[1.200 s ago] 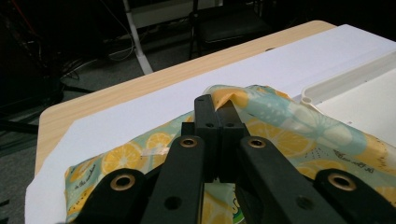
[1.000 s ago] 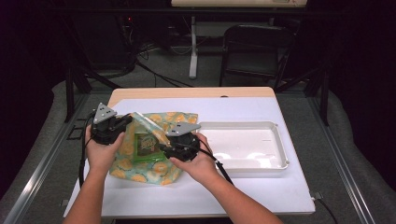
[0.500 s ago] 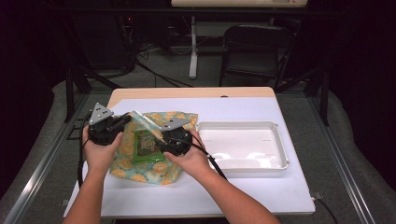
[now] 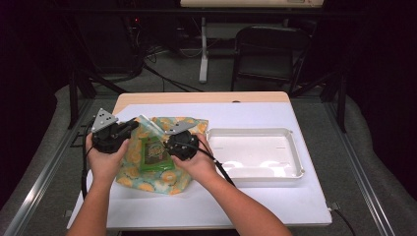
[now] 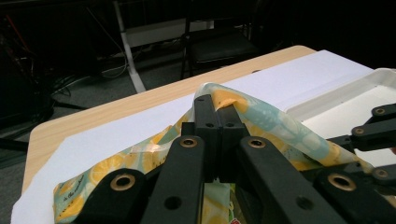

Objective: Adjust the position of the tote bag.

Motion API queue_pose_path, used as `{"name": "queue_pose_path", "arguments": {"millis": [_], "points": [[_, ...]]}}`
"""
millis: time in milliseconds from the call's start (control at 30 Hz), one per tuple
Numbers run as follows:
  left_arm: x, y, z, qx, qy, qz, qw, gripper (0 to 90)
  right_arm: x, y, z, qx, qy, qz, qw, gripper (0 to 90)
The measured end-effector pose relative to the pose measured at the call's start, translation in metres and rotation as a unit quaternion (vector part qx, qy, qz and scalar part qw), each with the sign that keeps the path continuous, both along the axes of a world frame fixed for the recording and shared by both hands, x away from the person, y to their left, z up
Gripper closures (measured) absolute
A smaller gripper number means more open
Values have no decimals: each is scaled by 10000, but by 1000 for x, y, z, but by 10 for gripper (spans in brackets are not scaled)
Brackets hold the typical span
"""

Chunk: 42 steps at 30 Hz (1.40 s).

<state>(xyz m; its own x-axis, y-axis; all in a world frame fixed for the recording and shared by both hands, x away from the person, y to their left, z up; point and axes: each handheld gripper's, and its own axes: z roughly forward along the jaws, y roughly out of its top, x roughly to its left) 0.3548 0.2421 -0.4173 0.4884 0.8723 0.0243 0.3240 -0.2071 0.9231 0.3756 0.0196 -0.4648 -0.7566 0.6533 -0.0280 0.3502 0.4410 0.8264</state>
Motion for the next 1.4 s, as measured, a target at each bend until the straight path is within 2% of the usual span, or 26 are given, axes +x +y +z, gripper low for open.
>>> {"name": "queue_pose_path", "arguments": {"millis": [33, 167, 400, 533, 667, 967, 1133, 1300, 1400], "points": [[0, 0, 0, 7, -1, -4, 10000, 900, 1, 0, 0, -93, 0, -6, 10000, 777], [1, 0, -2, 18, -3, -21, 10000, 900, 7, 4, -4, -175, 11, -79, 9998, 814], [4, -2, -7, 74, 24, -26, 10000, 900, 18, 6, -11, -160, 138, -231, 9995, 857], [4, -4, -9, 106, 7, -53, 9999, 900, 24, 6, -12, -206, 116, -358, 9991, 870], [5, -7, -12, 223, -46, -50, 9997, 900, 33, 2, -11, -116, 81, -558, 9983, 878], [12, -13, -26, 368, 165, -97, 9991, 900, 51, -12, -9, 112, 195, -1045, 9943, 883], [17, -16, -35, 532, 281, -75, 9982, 900, 57, -15, -11, 68, 191, -1219, 9923, 885], [21, -20, -43, 683, 300, -66, 9972, 896, 61, -18, -13, 26, 230, -1375, 9902, 883], [24, -22, -49, 731, 411, -63, 9965, 895, 64, -19, -15, 43, 262, -1434, 9893, 881]]}}
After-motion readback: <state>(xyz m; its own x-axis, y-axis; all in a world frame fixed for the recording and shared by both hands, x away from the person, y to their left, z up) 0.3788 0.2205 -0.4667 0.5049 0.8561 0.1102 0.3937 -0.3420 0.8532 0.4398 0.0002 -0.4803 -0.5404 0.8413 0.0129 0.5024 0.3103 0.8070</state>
